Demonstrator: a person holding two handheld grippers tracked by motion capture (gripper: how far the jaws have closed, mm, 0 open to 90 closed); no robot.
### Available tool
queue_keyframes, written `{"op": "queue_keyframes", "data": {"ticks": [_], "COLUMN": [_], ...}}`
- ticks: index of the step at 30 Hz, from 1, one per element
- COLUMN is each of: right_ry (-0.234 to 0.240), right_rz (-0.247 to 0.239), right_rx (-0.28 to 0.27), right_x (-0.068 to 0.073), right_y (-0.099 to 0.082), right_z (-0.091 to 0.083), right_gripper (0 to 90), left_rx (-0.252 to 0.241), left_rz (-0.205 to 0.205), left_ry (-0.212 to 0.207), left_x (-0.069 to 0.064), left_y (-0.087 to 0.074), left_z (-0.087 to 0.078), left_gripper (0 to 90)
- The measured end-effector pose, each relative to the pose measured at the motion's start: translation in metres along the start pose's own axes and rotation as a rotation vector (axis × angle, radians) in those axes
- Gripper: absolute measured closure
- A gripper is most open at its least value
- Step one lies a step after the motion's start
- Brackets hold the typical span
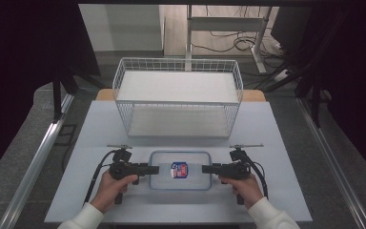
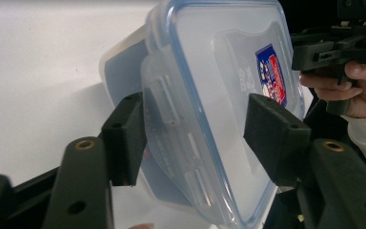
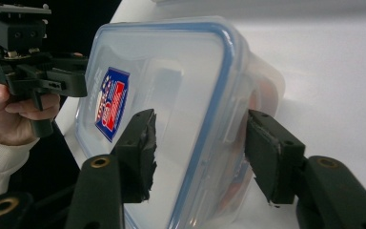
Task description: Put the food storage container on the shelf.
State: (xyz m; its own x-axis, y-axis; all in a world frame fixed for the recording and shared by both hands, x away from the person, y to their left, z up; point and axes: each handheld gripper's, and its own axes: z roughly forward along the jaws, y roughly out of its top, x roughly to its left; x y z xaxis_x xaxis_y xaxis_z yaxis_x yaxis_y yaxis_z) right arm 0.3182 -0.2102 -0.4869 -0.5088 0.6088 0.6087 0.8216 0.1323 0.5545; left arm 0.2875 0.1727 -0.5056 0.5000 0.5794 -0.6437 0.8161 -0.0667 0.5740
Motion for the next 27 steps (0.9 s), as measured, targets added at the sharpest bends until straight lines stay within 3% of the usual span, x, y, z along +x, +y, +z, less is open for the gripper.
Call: {"op": "queue_keyframes", "data": {"ticks": [12, 19, 27], "right_ry": [-0.019, -0.02, -0.021], "right_rz": [-0.022, -0.021, -0.053], "right_rx": [-0.038, -0.039, -0.065], "right_x": [0.016, 0.017, 0.019], "right_y": [-0.014, -0.014, -0.01], "right_z": [-0.012, -0.013, -0.018], "right_gripper": [49.8, 49.7, 49.8], "left_rx": [-0.016, -0.018, -0.035], "left_rz": [0.043, 0.053, 0.056], "left_ry": [-0.004, 0.011, 0.01], "left_x": [-0.011, -0.016, -0.02], "left_y": [-0.008, -0.008, -0.004], "left_z": [-0.009, -0.009, -0.011], "left_gripper": [48.0, 48.2, 48.6]}}
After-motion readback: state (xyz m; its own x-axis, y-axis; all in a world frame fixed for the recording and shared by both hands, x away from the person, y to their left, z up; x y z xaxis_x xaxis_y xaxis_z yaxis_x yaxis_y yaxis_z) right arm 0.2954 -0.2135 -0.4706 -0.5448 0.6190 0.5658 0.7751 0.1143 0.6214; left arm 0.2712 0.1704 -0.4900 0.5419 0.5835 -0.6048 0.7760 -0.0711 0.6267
